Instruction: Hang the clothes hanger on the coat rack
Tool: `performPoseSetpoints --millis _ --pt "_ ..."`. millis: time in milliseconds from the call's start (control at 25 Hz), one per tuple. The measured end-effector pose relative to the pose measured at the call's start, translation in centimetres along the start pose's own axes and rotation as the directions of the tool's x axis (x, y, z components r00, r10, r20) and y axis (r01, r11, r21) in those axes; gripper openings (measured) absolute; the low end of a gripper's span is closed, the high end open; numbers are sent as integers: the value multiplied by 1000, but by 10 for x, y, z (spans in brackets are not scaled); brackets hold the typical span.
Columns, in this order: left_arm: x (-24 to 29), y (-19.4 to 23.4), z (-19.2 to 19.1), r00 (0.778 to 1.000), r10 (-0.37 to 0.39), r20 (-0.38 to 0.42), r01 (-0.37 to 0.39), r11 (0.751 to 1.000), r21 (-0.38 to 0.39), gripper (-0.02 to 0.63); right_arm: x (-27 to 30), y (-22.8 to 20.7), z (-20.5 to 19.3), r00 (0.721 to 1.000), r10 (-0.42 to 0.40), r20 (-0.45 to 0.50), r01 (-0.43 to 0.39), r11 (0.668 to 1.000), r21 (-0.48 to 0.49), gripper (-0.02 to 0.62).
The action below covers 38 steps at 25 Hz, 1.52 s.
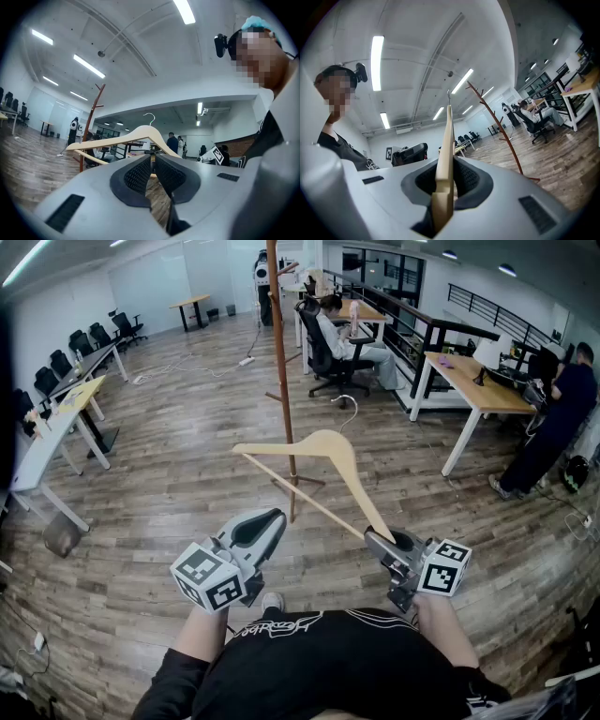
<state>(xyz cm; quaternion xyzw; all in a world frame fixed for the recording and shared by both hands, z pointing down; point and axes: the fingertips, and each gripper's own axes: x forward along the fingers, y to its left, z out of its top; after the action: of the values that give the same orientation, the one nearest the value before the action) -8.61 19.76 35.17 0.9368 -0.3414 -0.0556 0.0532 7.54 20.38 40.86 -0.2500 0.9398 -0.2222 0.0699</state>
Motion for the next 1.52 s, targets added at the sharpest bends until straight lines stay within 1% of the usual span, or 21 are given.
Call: performPoseSetpoints --millis 160,400,480,640,800,920,1120,1320,1520 --pt "0 -2 4 1000 -11 -5 11 1000 -28 32 -2 7 5 1000 9 21 -9 1000 -5 71" --pt "3 -12 6 999 -42 -24 43 999 27 32 -3 5 6 999 15 37 -15 1000 -6 71" --pt "4 -8 6 999 -40 -25 40 999 25 32 -1 3 6 999 23 38 -23 1000 4 71" --pt "11 2 4 999 -45 -6 45 999 -13 32 1 -2 7 998 44 35 -45 999 21 71" --pt "28 22 2 998 -58 -8 57 998 -20 32 11 -26 14 1000 17 25 -17 1000 11 71" --pt "46 48 -2 998 -61 -9 61 997 -50 32 24 -50 23 1000 -6 13 6 1000 11 71" --pt "80 102 -12 999 -52 -9 51 994 -99 32 56 -96 34 1000 -16 -7 16 999 28 71" --pt "120 176 -17 999 -24 -32 20 989 -145 32 107 -155 55 999 -16 -31 17 999 45 71" --pt "153 258 -9 999 12 -38 -18 988 -153 32 168 -214 77 999 5 -46 -2 998 60 71"
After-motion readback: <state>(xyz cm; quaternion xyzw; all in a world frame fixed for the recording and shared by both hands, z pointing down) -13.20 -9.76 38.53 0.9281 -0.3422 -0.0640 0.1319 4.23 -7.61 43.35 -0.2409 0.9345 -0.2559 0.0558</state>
